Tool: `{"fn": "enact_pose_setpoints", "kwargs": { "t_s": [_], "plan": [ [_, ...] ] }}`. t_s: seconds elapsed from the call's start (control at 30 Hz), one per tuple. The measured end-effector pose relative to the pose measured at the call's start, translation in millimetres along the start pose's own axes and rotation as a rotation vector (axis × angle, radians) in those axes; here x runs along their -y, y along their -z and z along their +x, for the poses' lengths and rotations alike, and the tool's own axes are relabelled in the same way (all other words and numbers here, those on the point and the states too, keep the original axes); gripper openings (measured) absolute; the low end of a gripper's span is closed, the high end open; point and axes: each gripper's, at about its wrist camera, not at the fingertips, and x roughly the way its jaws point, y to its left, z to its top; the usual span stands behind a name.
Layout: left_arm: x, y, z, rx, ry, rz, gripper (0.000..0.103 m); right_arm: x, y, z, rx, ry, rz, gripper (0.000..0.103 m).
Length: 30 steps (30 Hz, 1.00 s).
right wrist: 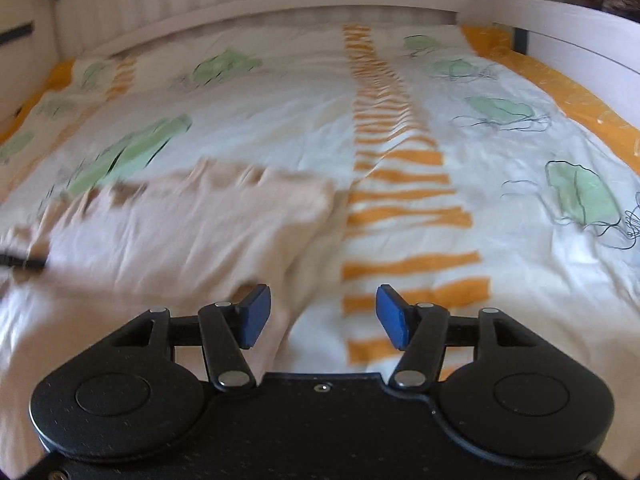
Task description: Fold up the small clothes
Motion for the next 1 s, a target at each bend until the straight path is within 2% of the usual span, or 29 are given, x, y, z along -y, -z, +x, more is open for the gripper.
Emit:
{"fn": "enact_pose_setpoints", "kwargs": {
  "t_s": [0.13, 0.3, 0.4, 0.47, 0.53, 0.6, 0.7, 0.73, 0.77, 0.8, 0.83, 0.87, 1.0],
  "plan": [
    [-2.3, -1.6, 1.3, -0.01, 0.009, -0.019, 0.012, -20.0, 0.9, 9.9, -0.009, -0.005, -0.08, 0.064],
    [0.2, -1.9, 1.6, -0.012, 0.0, -0.004, 0.012, -24.1, -8.1, 30.1, 0.02, 0.034, -0.079, 0.064],
    [0.7, -2.7, 1.4, -0.016, -0.002, 0.007, 0.012, -11.4, -3.0, 36.4, 0.022, 0.149, -0.047, 0.062],
    [0.8, -3.4, 1.7, -0.018, -0.001, 0.008, 0.012, 6.3, 5.0, 31.6, 0.014, 0.13, 0.039, 0.063],
    [1.1, -3.6, 1.5, -0.018, -0.002, 0.008, 0.012, 14.1, 9.5, 27.2, -0.003, 0.183, 0.044, 0.063],
    [1.2, -3.4, 1.0, -0.015, -0.015, 0.009, 0.016, 23.7, 11.2, 19.5, 0.001, 0.185, 0.068, 0.063],
    [4.7, -0.1, -2.3, 0.006, -0.075, 0.032, 0.035, 38.1, 8.6, 1.1, 0.075, 0.11, 0.189, 0.068],
    [5.7, 1.9, -2.7, 0.012, -0.095, 0.044, 0.048, 38.6, 7.5, -3.5, 0.111, 0.093, 0.198, 0.07],
    [6.7, 4.5, -3.1, 0.014, -0.121, 0.056, 0.062, 36.8, 6.4, -6.5, 0.143, 0.079, 0.193, 0.08],
    [7.1, 6.6, -3.4, 0.015, -0.142, 0.061, 0.068, 33.6, 4.7, -7.3, 0.169, 0.064, 0.183, 0.089],
    [7.1, 9.4, -3.7, 0.016, -0.167, 0.057, 0.077, 29.4, 3.2, -7.4, 0.191, 0.041, 0.169, 0.093],
    [6.3, 11.2, -4.3, 0.019, -0.181, 0.047, 0.08, 24.6, 1.4, -5.9, 0.201, 0.025, 0.152, 0.098],
    [0.5, 15.5, -5.6, 0.037, -0.17, -0.006, 0.081, -1.3, -9.9, 10.4, 0.202, 0.037, 0.039, 0.099]
  ]
}}
